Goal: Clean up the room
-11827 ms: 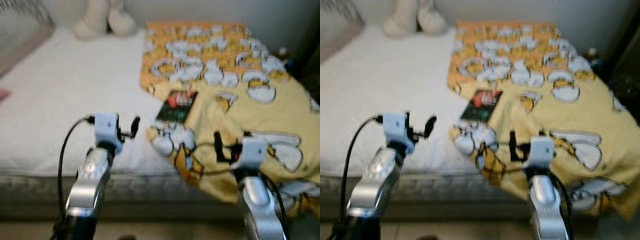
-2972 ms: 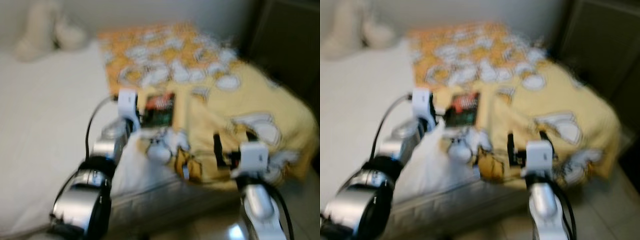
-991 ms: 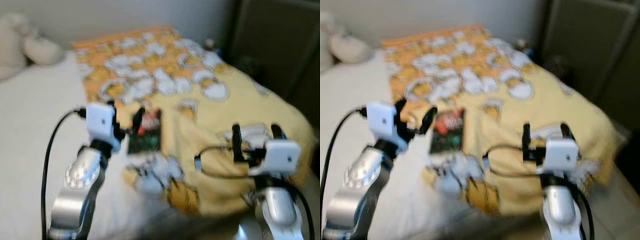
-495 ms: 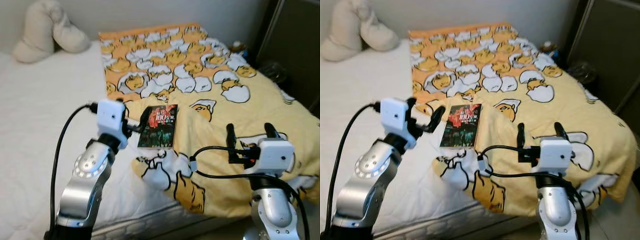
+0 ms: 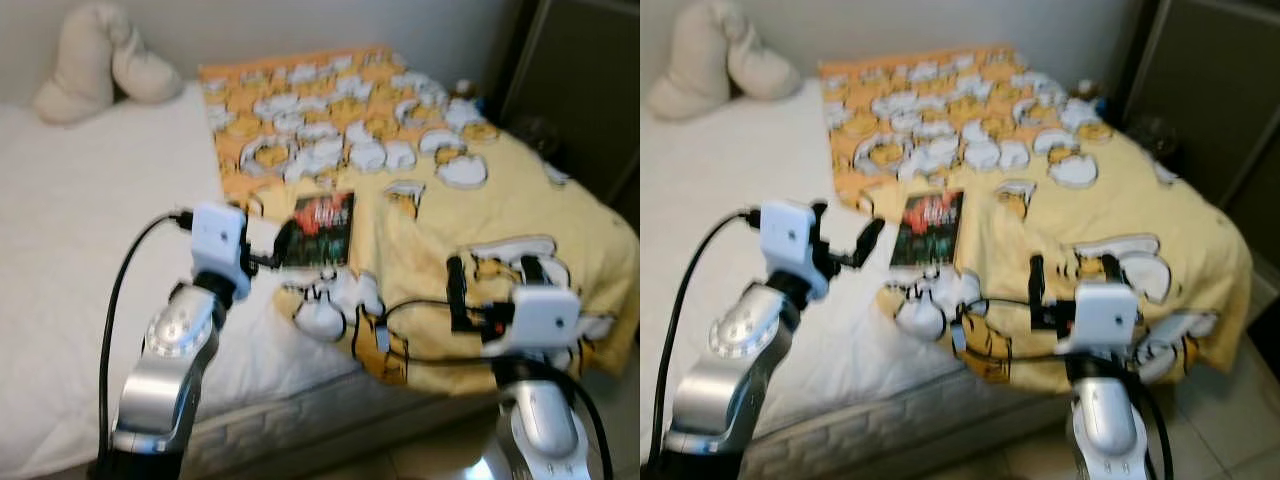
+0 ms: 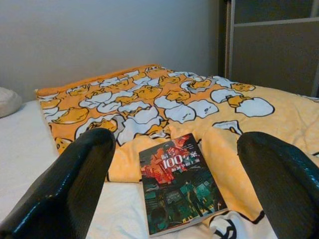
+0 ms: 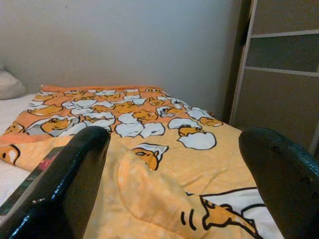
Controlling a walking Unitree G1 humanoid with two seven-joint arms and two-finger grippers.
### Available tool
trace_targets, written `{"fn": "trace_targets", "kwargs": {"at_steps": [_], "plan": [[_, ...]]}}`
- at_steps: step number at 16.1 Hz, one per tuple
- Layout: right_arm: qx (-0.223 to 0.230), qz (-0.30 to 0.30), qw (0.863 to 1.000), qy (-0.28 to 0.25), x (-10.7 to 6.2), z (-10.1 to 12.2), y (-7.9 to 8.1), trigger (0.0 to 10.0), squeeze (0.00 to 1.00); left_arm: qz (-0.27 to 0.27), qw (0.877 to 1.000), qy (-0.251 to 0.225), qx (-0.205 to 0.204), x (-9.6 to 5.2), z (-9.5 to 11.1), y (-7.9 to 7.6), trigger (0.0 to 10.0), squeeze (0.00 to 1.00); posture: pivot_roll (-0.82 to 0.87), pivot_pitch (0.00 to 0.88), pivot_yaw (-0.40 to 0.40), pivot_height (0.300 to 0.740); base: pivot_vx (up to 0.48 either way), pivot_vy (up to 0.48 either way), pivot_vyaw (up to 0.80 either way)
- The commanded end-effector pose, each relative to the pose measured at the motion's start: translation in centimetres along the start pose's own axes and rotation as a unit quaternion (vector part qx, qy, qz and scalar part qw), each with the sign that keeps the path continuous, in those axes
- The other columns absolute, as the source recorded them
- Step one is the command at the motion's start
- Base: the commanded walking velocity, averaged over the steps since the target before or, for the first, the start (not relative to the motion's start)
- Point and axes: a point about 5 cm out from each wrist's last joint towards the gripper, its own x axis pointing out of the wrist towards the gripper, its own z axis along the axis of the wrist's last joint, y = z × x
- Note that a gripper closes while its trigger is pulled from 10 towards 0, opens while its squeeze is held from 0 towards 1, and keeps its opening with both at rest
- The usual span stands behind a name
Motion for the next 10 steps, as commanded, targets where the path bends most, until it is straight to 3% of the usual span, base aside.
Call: {"fn": "trace_targets", "kwargs": {"at_steps": [1,4,5,10], "plan": [[-0.002,0.008,1.0,-0.008,0.36,0.3,0.3,10.0,0.0,0.012,1.0,0.005,0.007,0.01,0.08,0.34,10.0,0.0,-0.11,0.0,0.08,0.74,0.0,0.0,0.0],[-0.003,0.011,1.0,-0.007,0.37,0.31,0.38,10.0,0.0,0.016,1.0,0.01,0.01,0.05,-0.02,0.4,10.0,0.0,-0.11,0.0,0.078,0.74,0.197,-0.386,0.79],[-0.001,0.009,1.0,-0.004,0.4,0.18,0.32,10.0,0.0,0.018,1.0,0.008,0.011,0.06,-0.03,0.44,10.0,0.0,-0.11,0.0,0.077,0.74,0.349,-0.326,0.0],[0.0,0.008,1.0,-0.004,0.41,0.1,0.33,10.0,0.0,0.015,1.0,0.005,0.014,0.23,0.03,0.31,10.0,0.0,-0.11,0.0,0.079,0.74,0.0,0.0,0.0]]}}
